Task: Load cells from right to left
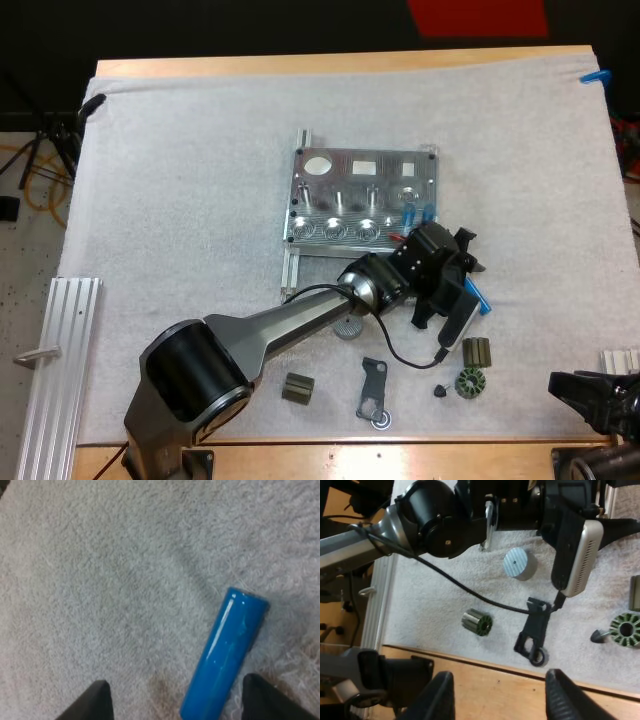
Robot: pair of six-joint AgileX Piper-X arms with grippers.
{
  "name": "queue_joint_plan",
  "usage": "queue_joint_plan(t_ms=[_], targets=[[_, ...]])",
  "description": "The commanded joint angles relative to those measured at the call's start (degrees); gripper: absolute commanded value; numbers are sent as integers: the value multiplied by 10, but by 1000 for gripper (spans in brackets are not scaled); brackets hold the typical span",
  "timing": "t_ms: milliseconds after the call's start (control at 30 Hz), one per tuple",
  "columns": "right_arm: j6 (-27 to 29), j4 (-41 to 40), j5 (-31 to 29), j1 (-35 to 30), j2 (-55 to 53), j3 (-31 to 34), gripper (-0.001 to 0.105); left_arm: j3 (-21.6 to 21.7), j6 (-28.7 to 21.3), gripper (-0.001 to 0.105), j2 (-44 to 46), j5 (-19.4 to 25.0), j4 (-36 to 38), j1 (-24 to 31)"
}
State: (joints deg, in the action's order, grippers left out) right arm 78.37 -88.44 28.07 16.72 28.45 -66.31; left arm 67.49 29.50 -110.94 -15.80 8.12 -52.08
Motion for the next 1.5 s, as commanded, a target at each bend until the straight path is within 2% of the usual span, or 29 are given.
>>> queue_joint_plan(t_ms=[0,300,333,400,467,733,833,900,1033,1133,1233,1300,1467], targets=[[2,-23,9,-1,-5,1,42,4,-2,54,-1,7,1,-1],[2,-23,17,-1,-5,1,42,4,2,54,-1,10,4,-1],[2,-23,18,-1,-5,1,42,4,7,54,-1,10,7,-1],[2,-23,17,-1,-5,1,42,4,46,54,-1,13,8,-2],[2,-23,17,-1,-5,1,42,4,55,54,-1,14,11,-2],[5,-23,17,-1,3,1,42,4,51,50,0,24,27,-7],[31,-23,16,-1,14,1,42,4,57,50,10,50,27,-9],[44,-23,12,-1,23,1,42,4,84,50,25,62,31,-9],[70,-23,12,-1,37,1,42,4,103,50,52,62,49,-9],[81,-23,3,-1,49,1,42,4,144,50,70,60,73,-9],[105,-23,-21,-1,57,1,42,4,168,50,85,60,122,-9],[136,-23,-69,-1,64,1,42,4,169,50,100,60,163,-9],[210,-23,-164,-1,99,1,42,4,169,50,133,60,204,-9]])
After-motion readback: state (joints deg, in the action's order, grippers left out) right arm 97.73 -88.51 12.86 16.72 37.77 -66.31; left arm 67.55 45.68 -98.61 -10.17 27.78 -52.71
